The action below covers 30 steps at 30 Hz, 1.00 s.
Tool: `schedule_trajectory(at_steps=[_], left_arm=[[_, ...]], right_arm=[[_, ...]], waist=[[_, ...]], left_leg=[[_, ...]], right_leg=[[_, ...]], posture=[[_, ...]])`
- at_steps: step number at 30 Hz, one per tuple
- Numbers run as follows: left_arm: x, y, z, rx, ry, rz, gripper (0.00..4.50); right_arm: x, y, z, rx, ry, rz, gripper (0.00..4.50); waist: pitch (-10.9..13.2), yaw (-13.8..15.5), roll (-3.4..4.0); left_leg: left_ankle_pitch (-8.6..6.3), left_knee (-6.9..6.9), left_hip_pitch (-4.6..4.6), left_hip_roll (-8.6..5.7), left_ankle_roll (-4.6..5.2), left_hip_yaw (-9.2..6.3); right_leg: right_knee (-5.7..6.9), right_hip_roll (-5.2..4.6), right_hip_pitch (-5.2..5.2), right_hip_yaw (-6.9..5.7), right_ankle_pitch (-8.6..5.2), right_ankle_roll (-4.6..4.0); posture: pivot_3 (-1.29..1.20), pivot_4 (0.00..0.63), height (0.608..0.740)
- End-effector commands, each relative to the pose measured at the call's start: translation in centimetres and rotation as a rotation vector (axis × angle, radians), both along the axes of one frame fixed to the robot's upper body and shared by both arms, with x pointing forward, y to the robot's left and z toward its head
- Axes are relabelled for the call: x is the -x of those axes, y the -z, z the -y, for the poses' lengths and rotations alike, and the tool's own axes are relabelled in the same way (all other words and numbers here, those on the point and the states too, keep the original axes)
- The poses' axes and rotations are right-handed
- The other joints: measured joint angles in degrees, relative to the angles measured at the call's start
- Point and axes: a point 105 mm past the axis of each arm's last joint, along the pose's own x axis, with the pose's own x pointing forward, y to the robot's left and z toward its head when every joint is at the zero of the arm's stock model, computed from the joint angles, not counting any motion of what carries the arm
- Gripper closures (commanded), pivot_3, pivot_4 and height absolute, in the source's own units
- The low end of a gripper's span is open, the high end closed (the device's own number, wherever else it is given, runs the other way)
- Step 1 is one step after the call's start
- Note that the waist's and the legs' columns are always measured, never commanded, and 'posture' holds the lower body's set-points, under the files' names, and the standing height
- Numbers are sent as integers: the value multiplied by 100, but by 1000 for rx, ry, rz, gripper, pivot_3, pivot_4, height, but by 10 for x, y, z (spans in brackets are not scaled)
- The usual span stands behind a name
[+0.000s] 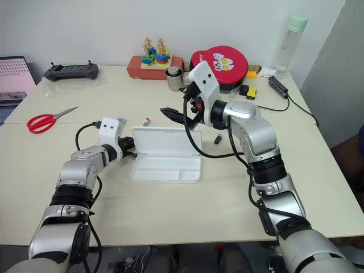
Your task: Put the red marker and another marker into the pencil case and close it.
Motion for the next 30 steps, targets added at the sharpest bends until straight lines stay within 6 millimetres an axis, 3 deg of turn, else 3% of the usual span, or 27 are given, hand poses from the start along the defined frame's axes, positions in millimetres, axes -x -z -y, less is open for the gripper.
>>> schedule_trajectory(at_steps=[1,4,8,11,12,15,18,22,26,30], left_arm=[[2,-4,-13,8,-64,36,4098],[1,-13,-19,12,-93,91,4099],[-2,-65,-12,101,-64,337,4099],[18,-119,6,213,117,538,4099],[25,-129,10,231,166,570,4099],[66,-151,40,203,522,543,4099],[104,-139,58,70,818,363,4099],[121,-111,58,-145,979,165,4099],[115,-75,63,-391,1103,43,4099],[102,-60,69,-490,1180,44,4099]], right_arm=[[6,-23,-1,-32,-29,74,0],[6,-23,0,-35,-29,72,0],[9,-24,5,-52,-48,58,0],[25,-18,14,-33,-129,37,0],[29,-17,16,-28,-145,35,0],[48,-11,26,2,-224,3,0],[62,-2,35,67,-273,-25,0],[70,6,41,119,-301,-39,0],[71,12,42,148,-301,-38,0],[76,21,41,177,-318,-52,0]], waist=[[0,-2,0],[0,-2,0],[0,16,0],[0,49,-2],[0,50,-2],[0,16,-1],[6,-36,8],[11,-83,23],[13,-86,26],[12,-41,24]], left_leg=[[0,0,0,0,0,0],[0,-1,0,1,0,0],[0,-1,-4,0,0,-1],[0,-1,-15,-1,-1,-5],[0,0,-22,-4,-1,-10],[-1,0,-25,-13,-2,-8],[-1,-13,-11,-14,-2,1],[-1,-26,8,1,0,3],[1,-21,11,8,2,2],[1,-9,1,8,3,9]], right_leg=[[0,0,0,1,0,0],[0,0,-1,0,0,0],[-2,-1,-1,-2,0,0],[-5,-4,-3,-7,1,-1],[-10,-7,-3,-14,1,-1],[-14,-17,-2,-12,1,-1],[-13,-17,-1,-4,-2,-4],[-9,-4,-2,-5,-19,-21],[-7,8,-1,3,-31,5],[-10,8,-4,12,-26,16]], posture=[[0,150,740],[0,150,740],[0,150,740],[0,150,740],[0,150,740],[0,150,740],[0,150,740],[0,150,740],[0,150,740],[0,150,740]])
